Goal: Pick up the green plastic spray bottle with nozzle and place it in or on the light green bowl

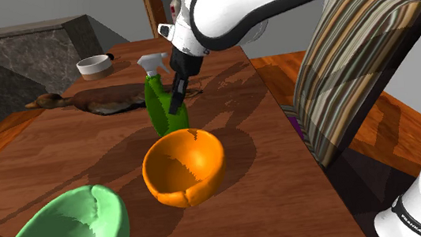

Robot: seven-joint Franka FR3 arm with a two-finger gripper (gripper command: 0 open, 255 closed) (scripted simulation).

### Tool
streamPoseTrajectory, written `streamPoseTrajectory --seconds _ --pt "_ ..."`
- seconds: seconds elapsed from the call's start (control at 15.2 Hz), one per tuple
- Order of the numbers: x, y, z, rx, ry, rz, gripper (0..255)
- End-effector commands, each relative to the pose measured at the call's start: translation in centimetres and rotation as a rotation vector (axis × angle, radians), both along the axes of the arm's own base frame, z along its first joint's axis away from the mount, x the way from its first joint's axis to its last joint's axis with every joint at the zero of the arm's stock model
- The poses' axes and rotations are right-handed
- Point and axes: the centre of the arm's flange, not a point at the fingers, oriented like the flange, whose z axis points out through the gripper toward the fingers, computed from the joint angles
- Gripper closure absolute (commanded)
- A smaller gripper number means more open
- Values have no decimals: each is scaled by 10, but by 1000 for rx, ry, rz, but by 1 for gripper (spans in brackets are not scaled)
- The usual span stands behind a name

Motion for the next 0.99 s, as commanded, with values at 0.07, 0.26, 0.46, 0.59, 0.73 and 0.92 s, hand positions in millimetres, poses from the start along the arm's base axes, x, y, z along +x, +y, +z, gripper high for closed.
streamPoseTrajectory --seconds 0.07,0.26,0.46,0.59,0.73,0.92 --pt "1 0 16 0 0 0 255" --pt "1 0 32 0 0 0 255" --pt "1 0 48 0 0 0 255" --pt "1 0 59 0 0 0 255" --pt "1 0 69 0 0 0 255" --pt "1 0 85 0 0 0 255"
